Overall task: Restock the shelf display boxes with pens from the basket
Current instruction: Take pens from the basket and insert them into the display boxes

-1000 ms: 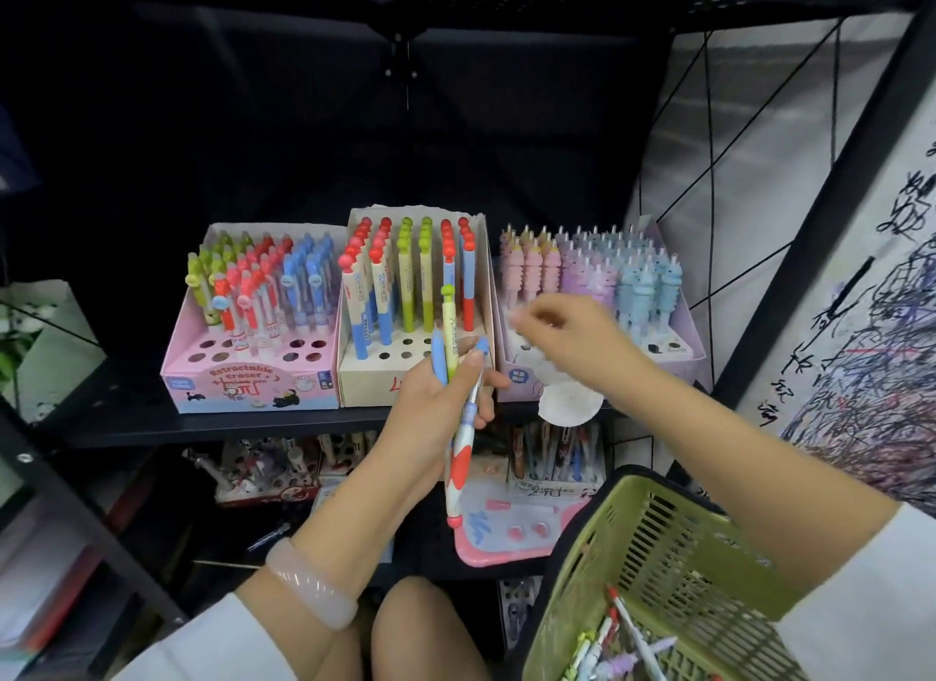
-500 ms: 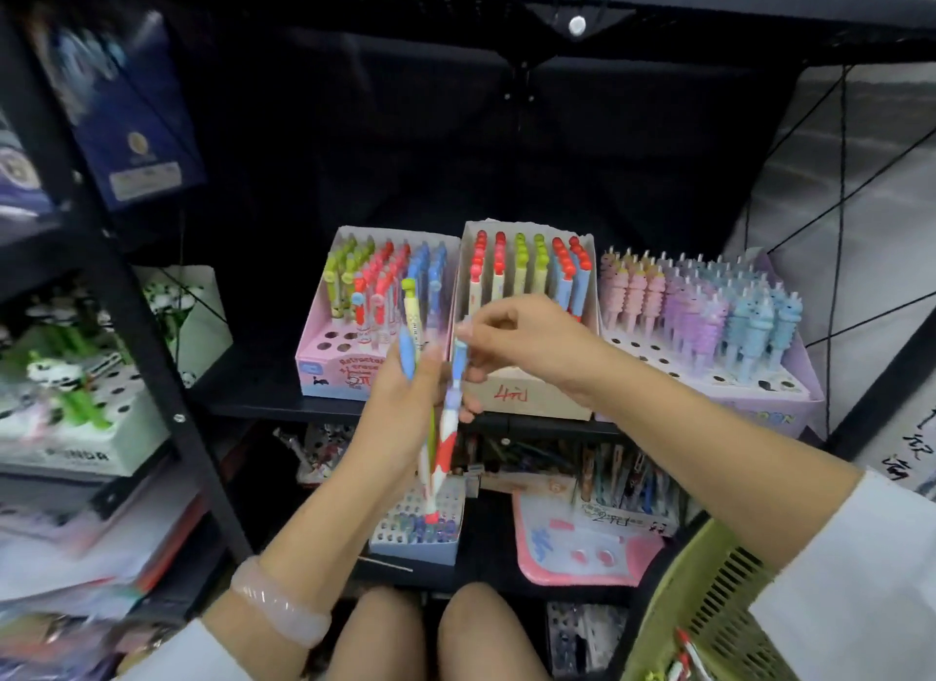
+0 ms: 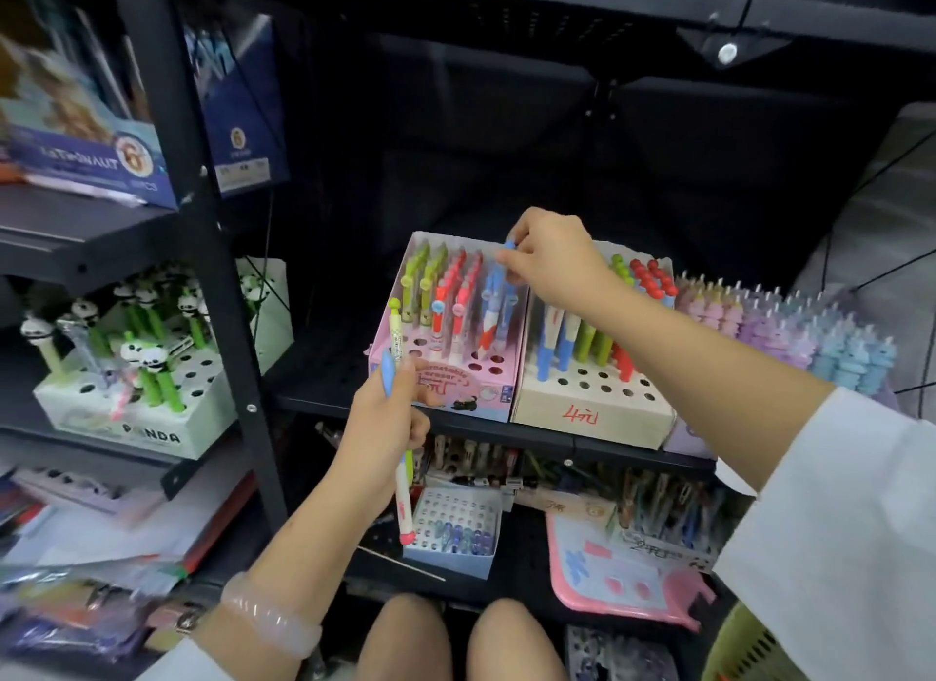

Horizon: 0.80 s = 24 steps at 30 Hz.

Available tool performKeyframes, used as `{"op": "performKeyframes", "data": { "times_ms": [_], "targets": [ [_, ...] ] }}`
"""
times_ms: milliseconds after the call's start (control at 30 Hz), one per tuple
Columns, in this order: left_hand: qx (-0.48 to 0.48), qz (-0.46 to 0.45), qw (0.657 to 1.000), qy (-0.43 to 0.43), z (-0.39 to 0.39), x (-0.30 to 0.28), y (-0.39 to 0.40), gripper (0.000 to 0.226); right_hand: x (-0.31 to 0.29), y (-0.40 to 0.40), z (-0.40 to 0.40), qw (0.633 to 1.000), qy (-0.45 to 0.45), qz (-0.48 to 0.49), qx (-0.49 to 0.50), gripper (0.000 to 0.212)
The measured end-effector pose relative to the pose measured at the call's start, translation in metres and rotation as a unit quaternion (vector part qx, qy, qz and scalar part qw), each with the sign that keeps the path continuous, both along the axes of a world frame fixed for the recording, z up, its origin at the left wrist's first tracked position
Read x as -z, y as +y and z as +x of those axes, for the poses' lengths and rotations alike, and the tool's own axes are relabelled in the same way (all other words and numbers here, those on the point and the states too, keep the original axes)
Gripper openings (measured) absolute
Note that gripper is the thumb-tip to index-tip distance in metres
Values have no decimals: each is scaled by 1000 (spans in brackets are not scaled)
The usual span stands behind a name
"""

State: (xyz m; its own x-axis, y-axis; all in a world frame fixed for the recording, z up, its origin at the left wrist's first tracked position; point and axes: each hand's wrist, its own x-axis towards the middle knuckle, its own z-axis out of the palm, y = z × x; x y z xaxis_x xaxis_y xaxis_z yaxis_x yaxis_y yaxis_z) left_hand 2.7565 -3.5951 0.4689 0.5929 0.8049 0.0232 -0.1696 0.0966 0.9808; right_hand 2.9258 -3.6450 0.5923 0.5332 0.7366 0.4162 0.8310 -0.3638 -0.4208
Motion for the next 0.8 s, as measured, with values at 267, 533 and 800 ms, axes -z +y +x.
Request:
{"op": "performKeyframes", "data": {
  "times_ms": [267, 533, 800],
  "targets": [
    [2, -23, 1000, 3, 0, 2, 2, 19, 2, 6, -3, 1000, -22, 3, -7, 19],
    [19, -13, 1000, -8, 0, -3, -3, 19, 11, 6, -7, 983, -109, -145, -3, 29],
    [60, 29, 998, -2, 6, -7, -13, 18, 9, -9, -27, 987, -153, -23, -52, 30]
  ]
}}
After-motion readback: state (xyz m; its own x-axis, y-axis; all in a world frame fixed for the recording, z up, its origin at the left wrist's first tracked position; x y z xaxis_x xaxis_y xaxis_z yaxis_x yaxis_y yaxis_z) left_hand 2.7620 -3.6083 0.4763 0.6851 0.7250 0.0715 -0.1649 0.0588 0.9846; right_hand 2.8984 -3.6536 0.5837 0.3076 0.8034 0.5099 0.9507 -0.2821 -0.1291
